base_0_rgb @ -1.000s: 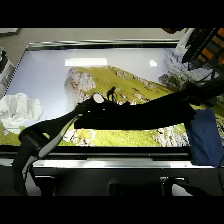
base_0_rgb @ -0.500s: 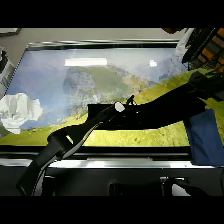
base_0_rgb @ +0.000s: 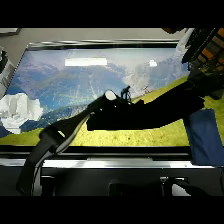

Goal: Fold the clothes and pants, and hang the long-sleeved shirts on hangers.

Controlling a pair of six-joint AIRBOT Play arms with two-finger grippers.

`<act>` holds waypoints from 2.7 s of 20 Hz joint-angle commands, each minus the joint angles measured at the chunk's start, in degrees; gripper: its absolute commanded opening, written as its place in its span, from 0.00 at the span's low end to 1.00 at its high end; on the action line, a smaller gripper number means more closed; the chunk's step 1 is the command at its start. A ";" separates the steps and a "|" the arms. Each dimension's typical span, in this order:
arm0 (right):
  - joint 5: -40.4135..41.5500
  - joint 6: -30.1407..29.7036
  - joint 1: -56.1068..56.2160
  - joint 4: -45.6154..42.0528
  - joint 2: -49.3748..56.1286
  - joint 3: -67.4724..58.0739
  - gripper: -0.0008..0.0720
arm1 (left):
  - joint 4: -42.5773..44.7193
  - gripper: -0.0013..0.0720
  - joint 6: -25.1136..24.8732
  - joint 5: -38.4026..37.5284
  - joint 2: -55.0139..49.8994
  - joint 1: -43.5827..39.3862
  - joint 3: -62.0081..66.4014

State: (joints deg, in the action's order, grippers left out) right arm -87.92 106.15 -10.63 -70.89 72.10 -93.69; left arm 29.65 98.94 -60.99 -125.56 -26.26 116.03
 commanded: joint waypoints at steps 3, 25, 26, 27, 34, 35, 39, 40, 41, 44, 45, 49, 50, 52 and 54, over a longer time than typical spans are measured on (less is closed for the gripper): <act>5.55 5.29 10.58 6.56 2.86 -0.02 0.06 | 21.86 0.04 -0.31 -20.20 14.84 14.51 0.17; 29.16 23.93 44.41 4.79 26.73 -0.04 0.06 | 29.35 0.04 -3.23 -31.50 30.53 33.81 -1.38; 29.09 23.91 44.41 4.92 26.73 -0.04 0.06 | 29.35 0.04 -3.41 -31.39 30.53 33.79 -1.38; 28.85 23.82 44.41 5.05 26.73 -0.02 0.06 | 29.33 0.04 -3.41 -31.17 30.51 33.79 -1.38; 29.18 16.13 43.65 11.41 25.38 -0.07 0.71 | 29.33 0.04 -3.39 -31.12 30.34 33.79 -1.38; 29.07 14.29 42.36 12.50 23.76 -0.17 0.77 | 29.33 0.04 -3.39 -31.12 30.34 33.81 -1.38; 23.12 6.73 26.49 12.81 15.17 -0.17 0.77 | 29.33 0.04 -3.39 -31.21 30.34 33.81 -1.38; 19.50 3.65 20.92 12.81 13.81 -0.15 0.77 | 29.33 0.04 -3.41 -31.21 30.34 33.81 -1.38; 14.91 -0.37 14.84 12.81 13.11 -0.15 0.77 | 29.33 0.04 -3.39 -31.21 30.34 33.83 -1.38; 6.80 -9.90 0.66 14.38 13.09 3.76 0.77 | 29.33 0.04 -3.41 -31.23 30.34 33.92 -1.38; 6.88 -13.35 -3.17 17.44 13.09 7.39 0.77 | 29.33 0.04 -3.41 -31.32 30.34 33.92 -1.38; 13.90 -22.97 -8.46 25.66 13.35 25.35 0.71 | 29.31 0.04 -3.37 -31.39 30.34 33.90 -1.38; 15.93 -25.22 -7.43 26.49 13.90 29.07 0.69 | 29.31 0.04 -3.37 -31.39 30.32 33.90 -1.38; 19.50 -28.92 -4.66 28.72 15.67 34.07 0.67 | 29.31 0.04 -3.37 -31.36 30.32 33.90 -1.38; 22.77 -31.76 -1.20 31.28 18.16 36.22 0.67 | 29.31 0.04 -3.37 -31.36 30.29 33.90 -1.38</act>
State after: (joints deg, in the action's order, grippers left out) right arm -70.15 80.95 -14.44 -44.12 87.83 -63.24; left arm 58.96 95.55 -92.42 -95.22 7.60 114.67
